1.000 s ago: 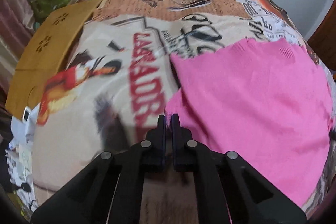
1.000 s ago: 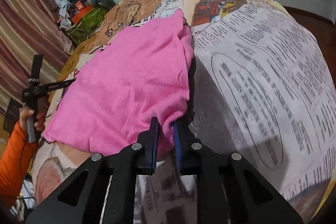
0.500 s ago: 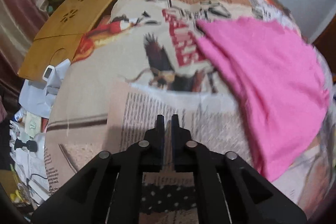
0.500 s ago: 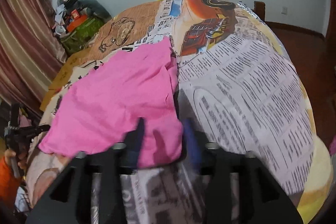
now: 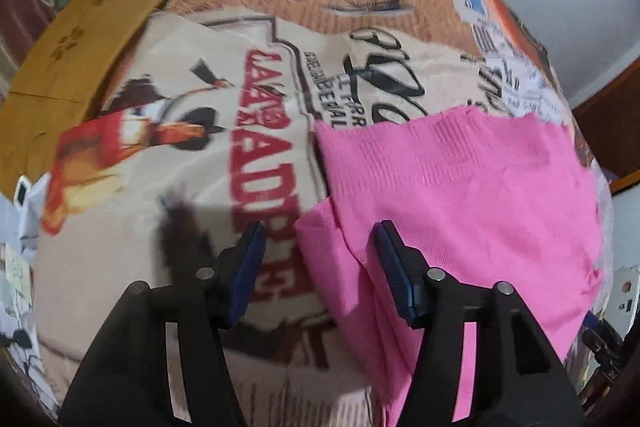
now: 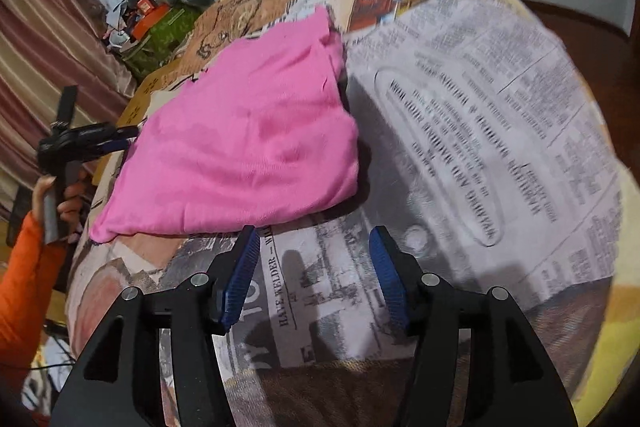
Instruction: Fold small clothes
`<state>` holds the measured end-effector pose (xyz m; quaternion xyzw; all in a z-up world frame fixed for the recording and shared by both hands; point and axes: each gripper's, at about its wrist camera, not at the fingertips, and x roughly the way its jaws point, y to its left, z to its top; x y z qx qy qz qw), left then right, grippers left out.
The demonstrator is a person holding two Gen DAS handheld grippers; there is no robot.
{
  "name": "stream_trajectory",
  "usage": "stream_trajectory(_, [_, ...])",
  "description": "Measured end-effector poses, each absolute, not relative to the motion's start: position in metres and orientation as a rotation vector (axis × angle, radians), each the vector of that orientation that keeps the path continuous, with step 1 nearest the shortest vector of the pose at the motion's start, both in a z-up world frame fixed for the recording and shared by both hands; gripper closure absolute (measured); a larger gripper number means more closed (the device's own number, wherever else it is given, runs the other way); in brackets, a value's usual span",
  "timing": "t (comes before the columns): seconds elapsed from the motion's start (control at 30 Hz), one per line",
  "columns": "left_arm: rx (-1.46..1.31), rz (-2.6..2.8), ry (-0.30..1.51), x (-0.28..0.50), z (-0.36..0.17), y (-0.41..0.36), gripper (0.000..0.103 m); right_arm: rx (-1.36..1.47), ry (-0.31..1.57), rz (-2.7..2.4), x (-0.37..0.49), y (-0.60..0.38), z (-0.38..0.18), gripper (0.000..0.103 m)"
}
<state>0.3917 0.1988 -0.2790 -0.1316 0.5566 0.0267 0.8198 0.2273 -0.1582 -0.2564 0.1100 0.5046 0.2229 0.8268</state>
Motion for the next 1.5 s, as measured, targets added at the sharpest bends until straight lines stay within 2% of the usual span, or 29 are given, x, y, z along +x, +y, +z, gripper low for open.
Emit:
stream_trajectory(0.03, [-0.251, 0.034, 1.163, 0.393, -0.279, 0.194, 0.077, 0.236, 1.071, 0.478, 0.229, -0.156, -0.257, 0.05])
stream_trajectory(0.07, [-0.243, 0.011, 1.155, 0.393, -0.279, 0.19, 0.089, 0.245, 1.072, 0.483, 0.231, -0.154, -0.258, 0.05])
stream_trajectory(0.3, [-0.128, 0.065, 1.132, 0.381, -0.275, 0.181, 0.094, 0.291, 1.036, 0.503, 0.25, -0.143, -0.262, 0.051])
stream_trajectory(0.33, [-0.124, 0.071, 1.132, 0.375, -0.275, 0.183, 0.095, 0.288, 1.029, 0.506, 0.253, -0.142, -0.263, 0.067])
stream_trajectory(0.4, [-0.126, 0.078, 1.132, 0.36, -0.274, 0.189, 0.095, 0.281, 1.038, 0.529, 0.261, -0.139, -0.266, 0.089])
stream_trajectory(0.67, [-0.162, 0.043, 1.207, 0.285, -0.275, 0.19, 0.098, 0.123, 0.943, 0.513, 0.294, -0.133, -0.243, 0.091])
stream_trajectory(0.9, [-0.179, -0.027, 1.195, 0.236, -0.261, 0.147, 0.098, -0.045, 0.854, 0.396, 0.33, -0.115, -0.213, 0.091])
stream_trajectory(0.97, [-0.187, -0.057, 1.184, 0.226, -0.256, 0.138, 0.098, -0.031, 0.852, 0.383, 0.33, -0.118, -0.207, 0.088])
stream_trajectory(1.0, [-0.183, -0.056, 1.181, 0.223, -0.255, 0.135, 0.098, -0.005, 0.858, 0.392, 0.326, -0.121, -0.205, 0.078])
stream_trajectory(1.03, [-0.175, -0.054, 1.176, 0.221, -0.253, 0.133, 0.098, 0.028, 0.866, 0.41, 0.317, -0.125, -0.203, 0.064])
stream_trajectory(1.1, [-0.162, -0.046, 1.169, 0.216, -0.251, 0.132, 0.098, 0.042, 0.87, 0.434, 0.3, -0.127, -0.202, 0.054])
stream_trajectory(1.3, [-0.209, 0.041, 1.109, 0.199, -0.234, 0.156, 0.097, 0.057, 0.962, 0.577, 0.229, -0.114, -0.21, 0.047])
stream_trajectory(1.33, [-0.221, 0.053, 1.097, 0.196, -0.231, 0.161, 0.097, 0.071, 0.98, 0.599, 0.22, -0.111, -0.213, 0.043])
stream_trajectory(1.5, [-0.265, 0.117, 1.065, 0.179, -0.224, 0.185, 0.088, 0.129, 1.059, 0.701, 0.183, -0.086, -0.224, 0.042])
